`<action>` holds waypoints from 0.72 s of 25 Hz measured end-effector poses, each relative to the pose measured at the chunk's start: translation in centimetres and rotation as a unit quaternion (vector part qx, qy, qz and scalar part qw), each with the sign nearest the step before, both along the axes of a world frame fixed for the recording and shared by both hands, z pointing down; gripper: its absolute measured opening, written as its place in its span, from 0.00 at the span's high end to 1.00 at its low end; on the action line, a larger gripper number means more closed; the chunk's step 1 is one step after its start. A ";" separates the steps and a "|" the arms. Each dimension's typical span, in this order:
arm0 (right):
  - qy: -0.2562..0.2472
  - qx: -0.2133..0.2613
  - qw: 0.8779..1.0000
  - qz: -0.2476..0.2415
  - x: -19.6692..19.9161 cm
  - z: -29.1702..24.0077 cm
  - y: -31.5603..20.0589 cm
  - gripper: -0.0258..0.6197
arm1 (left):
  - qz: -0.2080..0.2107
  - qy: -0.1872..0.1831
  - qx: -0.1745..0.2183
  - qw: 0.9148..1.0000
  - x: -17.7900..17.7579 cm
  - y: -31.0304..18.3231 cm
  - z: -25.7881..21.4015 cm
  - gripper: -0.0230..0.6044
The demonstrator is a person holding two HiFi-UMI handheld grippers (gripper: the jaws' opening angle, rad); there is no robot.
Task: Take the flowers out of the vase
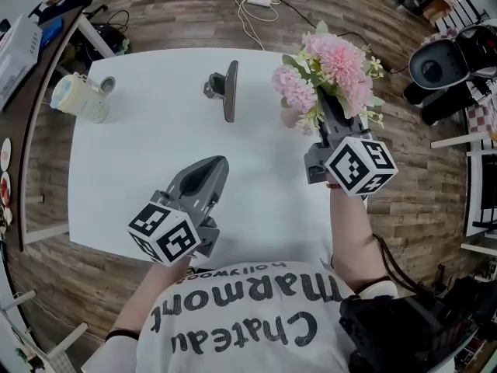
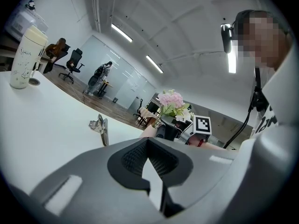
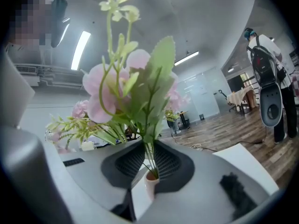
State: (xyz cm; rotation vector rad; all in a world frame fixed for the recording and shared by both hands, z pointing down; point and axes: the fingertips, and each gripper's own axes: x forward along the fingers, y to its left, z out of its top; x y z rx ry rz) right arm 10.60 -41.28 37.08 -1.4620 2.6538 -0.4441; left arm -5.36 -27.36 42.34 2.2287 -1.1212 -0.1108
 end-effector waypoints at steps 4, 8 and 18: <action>-0.004 0.000 1.000 -0.002 0.3 -0.4 0.0 0.86 | -0.001 0.004 0.005 1.000 0.2 -0.1 -0.4 0.95; -0.007 0.003 1.000 -0.002 0.2 -0.8 -0.1 0.87 | -0.003 0.005 0.003 1.000 0.1 -0.2 -0.6 0.95; -0.012 0.012 1.000 0.001 1.0 -2.1 0.4 0.87 | -0.003 0.007 0.008 1.000 0.5 0.4 -1.3 0.95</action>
